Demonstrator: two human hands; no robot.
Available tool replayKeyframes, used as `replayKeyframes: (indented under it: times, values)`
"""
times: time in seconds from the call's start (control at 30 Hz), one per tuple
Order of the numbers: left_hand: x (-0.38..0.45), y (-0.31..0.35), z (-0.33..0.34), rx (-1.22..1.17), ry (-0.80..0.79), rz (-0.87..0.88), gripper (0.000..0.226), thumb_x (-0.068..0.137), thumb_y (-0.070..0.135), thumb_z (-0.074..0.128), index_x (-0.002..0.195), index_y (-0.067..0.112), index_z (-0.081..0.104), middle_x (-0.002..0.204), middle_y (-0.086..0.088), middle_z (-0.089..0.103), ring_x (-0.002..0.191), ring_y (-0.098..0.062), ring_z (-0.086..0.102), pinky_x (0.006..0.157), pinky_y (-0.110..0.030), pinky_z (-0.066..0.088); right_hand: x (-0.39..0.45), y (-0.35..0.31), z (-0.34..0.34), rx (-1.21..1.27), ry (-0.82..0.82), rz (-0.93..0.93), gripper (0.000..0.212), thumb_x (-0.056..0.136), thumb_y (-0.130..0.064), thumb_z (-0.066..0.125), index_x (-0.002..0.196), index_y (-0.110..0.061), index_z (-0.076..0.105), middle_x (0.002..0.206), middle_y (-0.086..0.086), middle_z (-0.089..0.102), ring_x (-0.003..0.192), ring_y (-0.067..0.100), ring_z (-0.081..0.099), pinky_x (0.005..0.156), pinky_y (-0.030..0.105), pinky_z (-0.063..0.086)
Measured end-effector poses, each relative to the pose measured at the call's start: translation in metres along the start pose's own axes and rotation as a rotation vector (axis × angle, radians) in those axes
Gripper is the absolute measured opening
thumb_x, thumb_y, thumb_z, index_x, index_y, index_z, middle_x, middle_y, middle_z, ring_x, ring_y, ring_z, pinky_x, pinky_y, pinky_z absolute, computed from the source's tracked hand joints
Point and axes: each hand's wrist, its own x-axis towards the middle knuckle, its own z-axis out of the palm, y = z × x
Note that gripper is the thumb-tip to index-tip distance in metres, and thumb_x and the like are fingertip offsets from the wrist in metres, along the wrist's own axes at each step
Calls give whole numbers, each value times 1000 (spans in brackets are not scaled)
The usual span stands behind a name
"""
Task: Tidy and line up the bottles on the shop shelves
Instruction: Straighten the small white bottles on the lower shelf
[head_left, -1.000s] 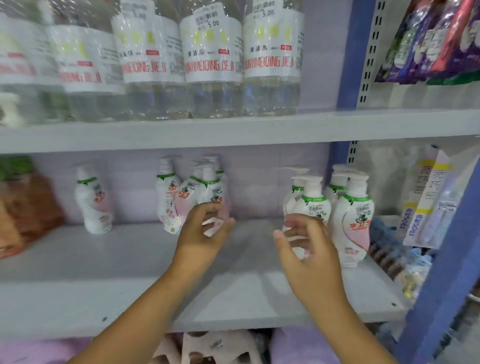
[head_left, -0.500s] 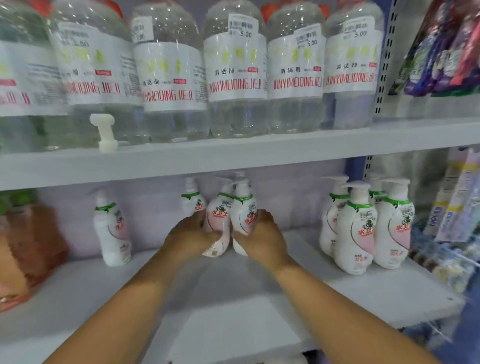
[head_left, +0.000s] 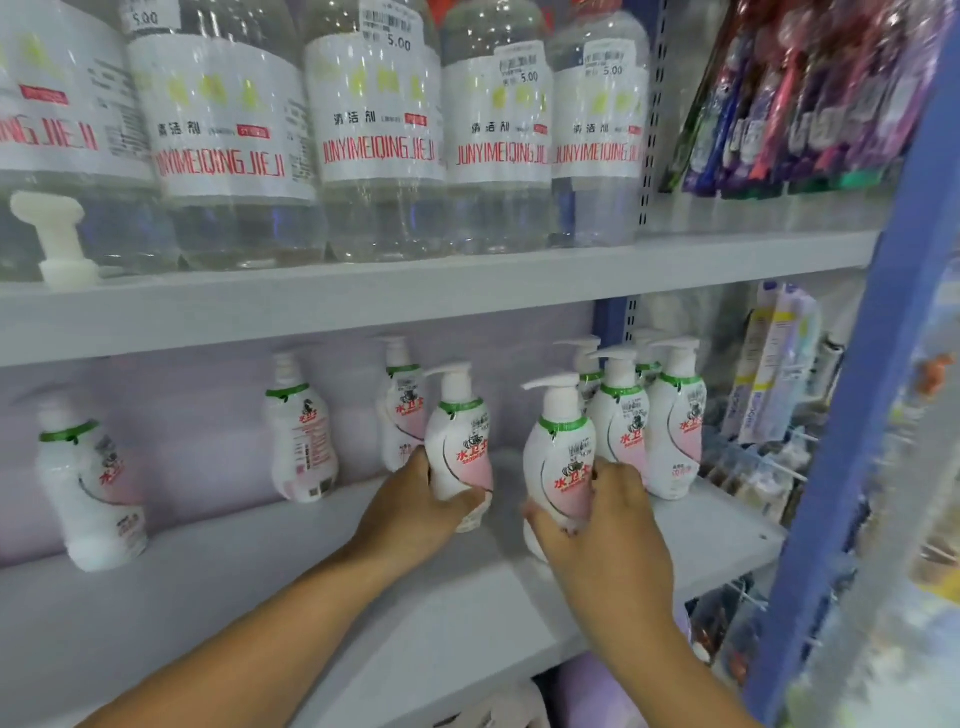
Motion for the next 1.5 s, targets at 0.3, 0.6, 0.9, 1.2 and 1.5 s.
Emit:
replayKeyframes:
  times: [0.3, 0.6, 0.9, 1.2, 1.5]
  values:
    - [23, 28, 45, -234, -91, 47, 38, 86, 15, 76, 122, 23, 66, 111, 5, 77, 105, -12, 73, 96, -45, 59, 9, 30, -3, 218, -24, -22, 77, 77, -52, 81, 138, -21, 46, 135, -3, 49, 128, 20, 48, 92, 41, 53]
    - [24, 24, 53, -389, -21, 24, 34, 90, 7, 77, 119, 22, 66, 110, 10, 78, 101, -3, 73, 76, -14, 55, 16, 28, 7, 108, -33, -9, 74, 73, -60, 81, 130, -19, 55, 125, -3, 46, 112, 22, 58, 76, 41, 55]
    - [30, 18, 58, -440, -46, 16, 34, 92, 9, 74, 123, 19, 66, 112, 3, 78, 105, -11, 73, 81, -20, 56, 19, 25, 11, 77, -56, -26, 74, 77, -69, 68, 133, -24, 51, 124, -6, 47, 108, 20, 60, 79, 40, 54]
    - [30, 17, 58, -451, -75, 35, 37, 91, 13, 72, 123, 29, 67, 112, 11, 77, 104, -4, 72, 79, -12, 54, 27, 20, 13, 13, -3, -47, 68, 77, -65, 73, 128, -23, 58, 121, -3, 53, 108, 21, 60, 80, 36, 53]
    - [25, 16, 55, -372, -59, 92, 32, 96, 19, 70, 126, 31, 65, 111, 20, 75, 101, 1, 71, 78, -10, 53, 24, 25, 14, 47, -33, -23, 68, 79, -66, 69, 129, -23, 57, 120, -4, 50, 106, 22, 60, 79, 38, 54]
